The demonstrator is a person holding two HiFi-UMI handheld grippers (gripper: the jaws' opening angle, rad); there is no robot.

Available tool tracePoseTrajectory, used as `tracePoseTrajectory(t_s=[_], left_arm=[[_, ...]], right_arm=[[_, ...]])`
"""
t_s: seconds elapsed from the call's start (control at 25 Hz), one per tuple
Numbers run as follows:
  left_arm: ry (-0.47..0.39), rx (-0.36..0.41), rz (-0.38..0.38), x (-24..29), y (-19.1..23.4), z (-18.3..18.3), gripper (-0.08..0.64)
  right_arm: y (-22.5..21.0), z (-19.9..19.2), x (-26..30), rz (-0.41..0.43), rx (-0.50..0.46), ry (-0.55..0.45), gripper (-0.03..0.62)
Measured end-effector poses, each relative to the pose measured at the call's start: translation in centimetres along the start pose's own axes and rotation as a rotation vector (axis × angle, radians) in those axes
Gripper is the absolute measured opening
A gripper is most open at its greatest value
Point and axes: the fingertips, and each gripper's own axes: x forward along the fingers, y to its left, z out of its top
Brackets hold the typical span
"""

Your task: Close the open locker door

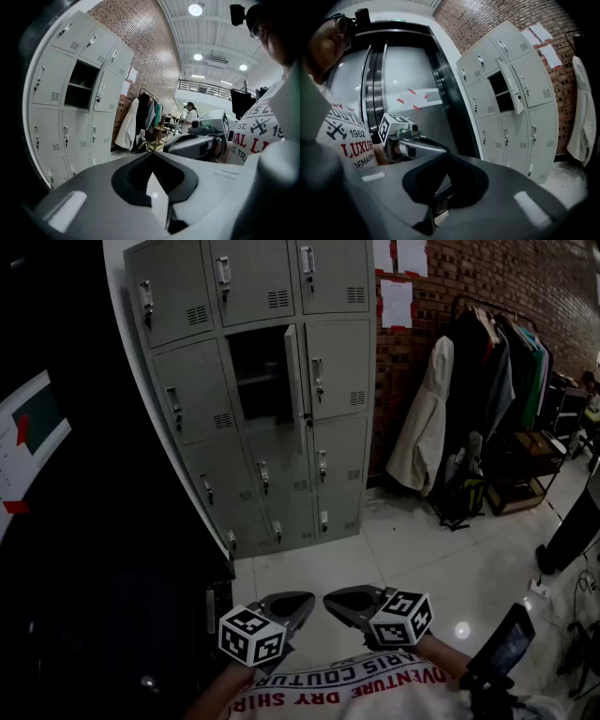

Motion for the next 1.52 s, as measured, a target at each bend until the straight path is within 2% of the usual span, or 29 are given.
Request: tracePoseTrajectory(t_s=[0.2, 0.36, 0.68, 0.8, 0.92, 1.08, 1.28, 1.52], left_arm=[[-0.003, -0.019, 0.031, 0.9, 1.9, -0.3, 0.006], [-0.011, -0.021, 0.062, 1.7, 4.6, 0.7, 0.006], [-0.016, 0.012, 0.03, 6.8, 13.9, 4.8, 0.006], [-0.002, 0.012, 0.018, 9.5, 19.7, 6.5, 0.006], [-0.013, 0.001, 0.005, 12.1, 25.8, 10.0, 0.006], [-0.013, 0.039, -0.032, 14.5, 31.9, 15.2, 0.006], [-0.046, 0.064, -0.093, 15.7, 36.2, 20.3, 0.006], [-0.052, 0.07, -0.15, 17.4, 39.1, 22.4, 0.005]], right_arm=[[-2.9, -0.5, -0.7, -0.022, 0.006, -0.026, -0.014], [-5.9, 0.8, -0.4, -0.032, -0.009, -0.058, -0.014], [-15.4, 5.1, 4.0, -0.089, -0.067, -0.096, -0.014], [-20.8, 7.9, 6.5, -0.119, -0.063, -0.122, -0.014], [-26.2, 11.5, 9.3, -0.152, -0.048, -0.148, -0.014], [-32.7, 18.0, 12.1, -0.226, -0.114, -0.183, -0.014], [-38.6, 25.9, 13.3, -0.351, -0.256, -0.238, -0.015], [-42.8, 31.0, 14.0, -0.441, -0.324, -0.294, -0.017]])
